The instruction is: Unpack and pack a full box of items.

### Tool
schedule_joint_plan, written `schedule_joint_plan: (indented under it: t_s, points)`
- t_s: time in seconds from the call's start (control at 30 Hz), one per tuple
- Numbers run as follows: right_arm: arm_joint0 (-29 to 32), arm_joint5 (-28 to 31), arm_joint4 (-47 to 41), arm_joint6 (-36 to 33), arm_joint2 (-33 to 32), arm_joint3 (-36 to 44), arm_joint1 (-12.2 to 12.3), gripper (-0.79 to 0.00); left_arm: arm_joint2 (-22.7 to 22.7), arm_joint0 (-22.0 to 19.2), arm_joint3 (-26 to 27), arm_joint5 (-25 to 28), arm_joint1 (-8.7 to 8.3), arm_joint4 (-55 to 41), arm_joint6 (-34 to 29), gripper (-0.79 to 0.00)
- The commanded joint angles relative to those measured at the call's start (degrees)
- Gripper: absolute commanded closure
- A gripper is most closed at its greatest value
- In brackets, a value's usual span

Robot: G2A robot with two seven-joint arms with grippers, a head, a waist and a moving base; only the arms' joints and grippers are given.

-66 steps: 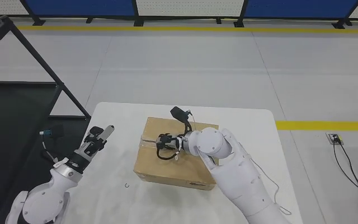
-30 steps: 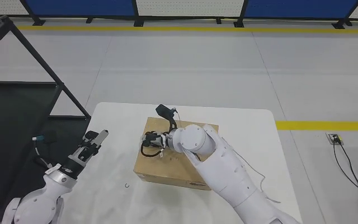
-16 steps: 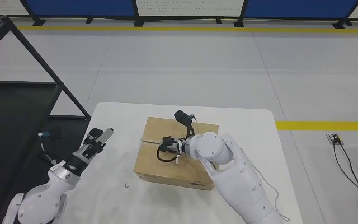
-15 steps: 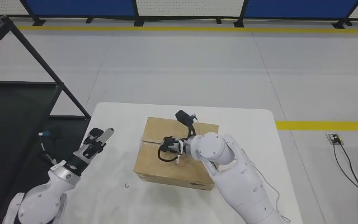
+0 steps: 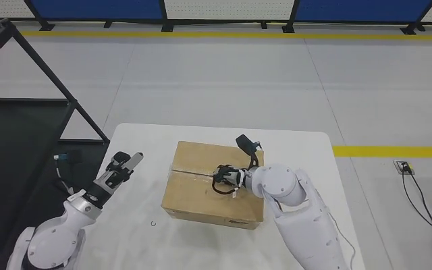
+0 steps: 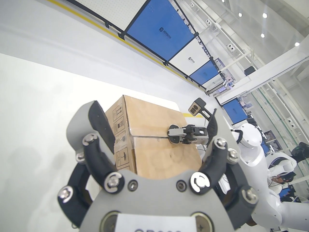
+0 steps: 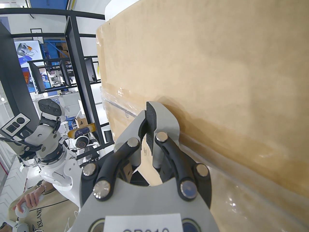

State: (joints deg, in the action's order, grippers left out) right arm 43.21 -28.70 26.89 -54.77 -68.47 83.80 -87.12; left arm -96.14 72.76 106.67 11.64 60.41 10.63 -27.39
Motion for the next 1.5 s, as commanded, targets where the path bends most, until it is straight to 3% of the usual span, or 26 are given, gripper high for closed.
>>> schedule_joint_plan:
  t_s: [0.0, 0.67, 1.47]
  points:
    - [0.93, 0.2, 0.05, -0.59, -0.72, 1.11, 0.34, 0.0, 0.15, -0.13, -0.03, -0.02, -0.01, 0.08, -0.06, -0.785]
    - [9.37, -2.04, -0.17, -0.55, -9.11, 10.27, 3.31, 0.0, 2.88, -1.98, -0.05, -0.6, -0.04, 1.28, -0.74, -0.785]
    - [19.92, 5.14, -12.74, 3.36, -21.13, 13.15, 6.13, 0.0, 3.77, -2.08, 0.26, -0.97, -0.15, 2.28, -0.7, -0.785]
